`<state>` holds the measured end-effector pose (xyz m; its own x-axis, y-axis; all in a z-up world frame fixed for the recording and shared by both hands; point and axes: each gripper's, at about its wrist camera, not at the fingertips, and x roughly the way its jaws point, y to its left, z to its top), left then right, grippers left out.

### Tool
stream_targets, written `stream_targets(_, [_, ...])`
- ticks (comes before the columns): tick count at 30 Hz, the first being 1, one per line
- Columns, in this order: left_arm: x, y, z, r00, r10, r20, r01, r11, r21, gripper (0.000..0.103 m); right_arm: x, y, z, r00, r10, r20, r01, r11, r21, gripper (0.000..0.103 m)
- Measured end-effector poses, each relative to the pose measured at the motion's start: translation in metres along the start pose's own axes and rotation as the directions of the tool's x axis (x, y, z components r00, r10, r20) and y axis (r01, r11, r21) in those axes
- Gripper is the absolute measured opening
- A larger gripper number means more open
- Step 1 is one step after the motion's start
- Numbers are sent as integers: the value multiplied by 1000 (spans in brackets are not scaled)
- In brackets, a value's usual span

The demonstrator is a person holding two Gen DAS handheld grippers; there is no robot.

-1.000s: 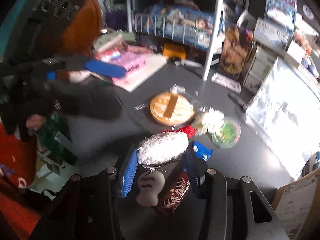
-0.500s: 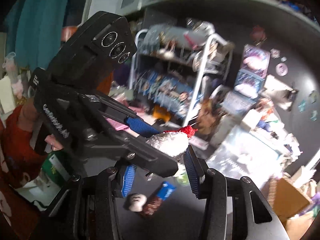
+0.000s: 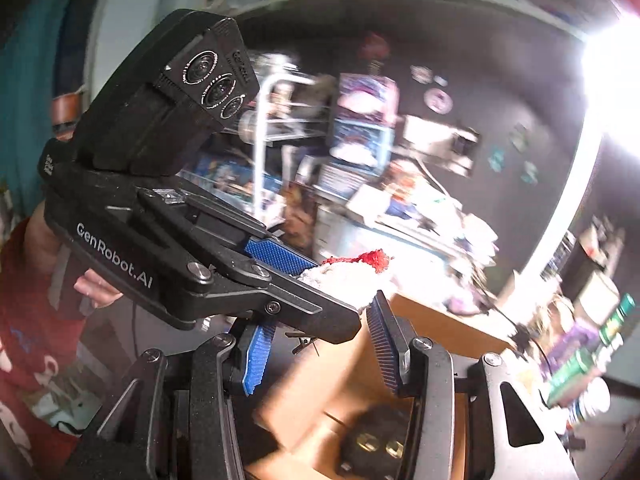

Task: Organize objects
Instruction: 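Carry the white knitted plush into the box and open the right gripper, then return the right gripper to the desk and grasp the small white figure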

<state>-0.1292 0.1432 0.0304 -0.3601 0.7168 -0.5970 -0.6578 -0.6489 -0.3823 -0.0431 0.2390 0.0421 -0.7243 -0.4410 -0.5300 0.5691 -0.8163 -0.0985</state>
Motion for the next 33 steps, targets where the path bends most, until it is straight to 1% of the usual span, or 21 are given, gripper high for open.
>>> stream_targets(3, [28, -1, 15, 999, -9, -47, 9, 1000, -2, 36, 3, -25, -6, 999, -12, -51, 14, 999, 49, 41])
stream_targets(6, [48, -3, 22, 996, -6, -86, 6, 1000, 0, 36, 8, -42, -13, 996, -14, -93, 22, 997, 78, 41])
stream_targets(8, [58, -4, 25, 994, 3, -105, -2, 1000, 6, 37, 10, -48, -16, 993, -12, -117, 22, 996, 88, 44])
stream_targets(9, [62, -4, 25, 994, 4, -110, -3, 1000, 6, 44, 12, -50, -16, 992, -14, -126, 25, 996, 90, 44])
stream_targets(10, [64, -4, 26, 994, 7, -111, -6, 1000, 6, 51, 12, -52, -17, 991, -15, -132, 27, 995, 95, 50])
stream_targets(11, [63, -4, 26, 994, 15, -106, -14, 1000, 9, 69, 12, -53, -18, 991, -12, -137, 26, 995, 101, 56])
stream_targets(12, [62, -4, 26, 995, 27, -93, -26, 1000, 15, 77, 12, -54, -19, 990, -9, -140, 24, 994, 105, 58])
stream_targets(16, [45, -1, 25, 998, 34, -57, -34, 999, 10, 78, 14, -53, -19, 989, -13, -145, 28, 994, 102, 59])
stream_targets(18, [32, 1, 23, 997, 67, -30, -67, 998, 14, 80, 15, -53, -18, 990, -11, -144, 25, 995, 101, 60])
stream_targets(22, [4, 9, 15, 992, 120, 30, -120, 993, 1, 82, 13, -41, -14, 992, -6, -129, 18, 996, 90, 60])
stream_targets(25, [-21, 18, 3, 979, 185, 88, -184, 983, -18, 85, 11, -23, -8, 995, 41, -96, -33, 996, 83, 60])
stream_targets(27, [-41, 26, -8, 964, 232, 127, -230, 973, -33, 87, 11, -6, -3, 995, 66, -75, -61, 996, 66, 60])
stream_targets(28, [-50, 29, -14, 956, 257, 142, -254, 966, -41, 87, 11, 4, -1, 995, 75, -64, -72, 996, 52, 60])
stream_targets(29, [-63, 34, -23, 943, 289, 162, -285, 957, -51, 87, 11, 17, 2, 995, 90, -49, -88, 996, 33, 60])
stream_targets(30, [-71, 38, -30, 936, 305, 174, -299, 952, -59, 88, 12, 28, 4, 994, 103, -39, -103, 995, 17, 60])
stream_targets(33, [-97, 53, -57, 905, 367, 214, -353, 930, -101, 90, 20, 67, 9, 985, 168, -22, -169, 985, -21, 60])
